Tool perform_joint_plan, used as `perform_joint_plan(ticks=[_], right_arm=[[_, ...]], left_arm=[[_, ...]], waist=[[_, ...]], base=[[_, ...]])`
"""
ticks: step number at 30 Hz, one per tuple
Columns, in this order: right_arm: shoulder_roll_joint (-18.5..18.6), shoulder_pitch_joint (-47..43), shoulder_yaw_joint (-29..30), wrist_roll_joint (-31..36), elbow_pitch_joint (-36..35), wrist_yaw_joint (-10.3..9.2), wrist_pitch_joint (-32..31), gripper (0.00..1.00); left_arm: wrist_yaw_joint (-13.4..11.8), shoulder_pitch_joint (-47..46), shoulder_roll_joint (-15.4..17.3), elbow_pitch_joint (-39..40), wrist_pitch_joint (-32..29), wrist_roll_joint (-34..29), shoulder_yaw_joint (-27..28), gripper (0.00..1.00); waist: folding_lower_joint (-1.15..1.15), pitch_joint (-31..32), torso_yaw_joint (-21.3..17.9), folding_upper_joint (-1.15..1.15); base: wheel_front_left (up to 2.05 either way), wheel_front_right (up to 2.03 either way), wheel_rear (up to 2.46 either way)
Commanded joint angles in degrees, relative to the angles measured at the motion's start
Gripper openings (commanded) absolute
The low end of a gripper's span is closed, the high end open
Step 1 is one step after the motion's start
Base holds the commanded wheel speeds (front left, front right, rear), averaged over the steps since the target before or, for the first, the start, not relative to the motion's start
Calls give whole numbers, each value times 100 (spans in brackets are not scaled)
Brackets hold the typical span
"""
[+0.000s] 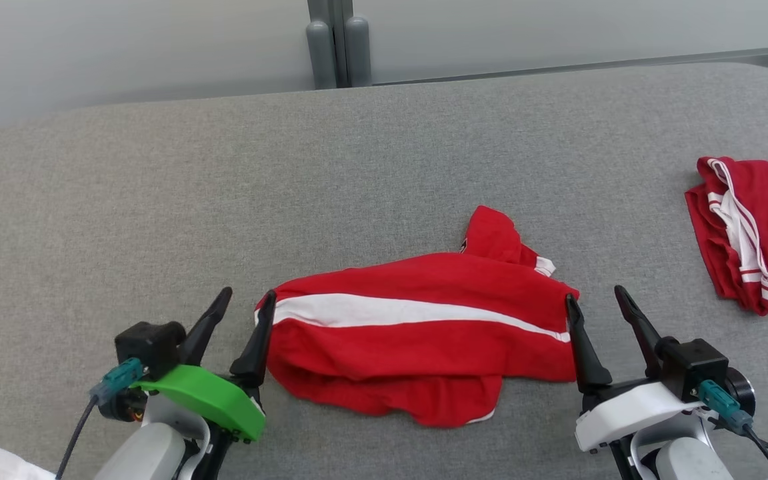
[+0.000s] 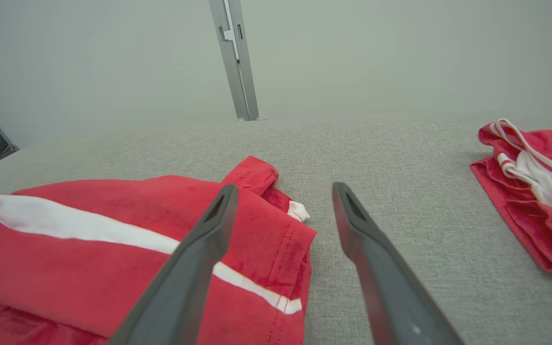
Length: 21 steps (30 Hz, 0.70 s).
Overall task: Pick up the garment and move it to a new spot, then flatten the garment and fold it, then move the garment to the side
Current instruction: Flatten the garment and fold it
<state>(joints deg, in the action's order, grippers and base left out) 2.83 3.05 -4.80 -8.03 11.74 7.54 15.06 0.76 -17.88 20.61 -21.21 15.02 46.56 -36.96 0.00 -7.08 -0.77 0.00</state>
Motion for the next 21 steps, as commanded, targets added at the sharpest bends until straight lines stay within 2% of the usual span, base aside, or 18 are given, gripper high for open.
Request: perform_joint_plan(ticks=[1,7,13,17,21], right_arm=[[28,-42,54,27,-28,-11,14,100],[59,-127,306,94,-137,-12,14,100],[80,-176,503,183,-232,-12,14,100],[92,-157,553,202,-218,-12,14,100],[91,-132,542,206,-126,-12,14,100]], left_arm=[[15,176,-46,93,16,-118,241,100],[38,775,-424,646,16,-891,1568,100],[236,1342,-1066,1225,8,-2003,2881,100],[423,1614,-1421,1372,8,-2629,3476,100],[541,1788,-1620,1304,8,-3018,3851,100]], waist=[[0,19,-12,0],[0,120,23,0],[0,326,80,0],[0,494,98,0],[0,644,101,0]], base=[[0,0,0],[0,0,0],[0,0,0],[0,0,0],[0,0,0]])
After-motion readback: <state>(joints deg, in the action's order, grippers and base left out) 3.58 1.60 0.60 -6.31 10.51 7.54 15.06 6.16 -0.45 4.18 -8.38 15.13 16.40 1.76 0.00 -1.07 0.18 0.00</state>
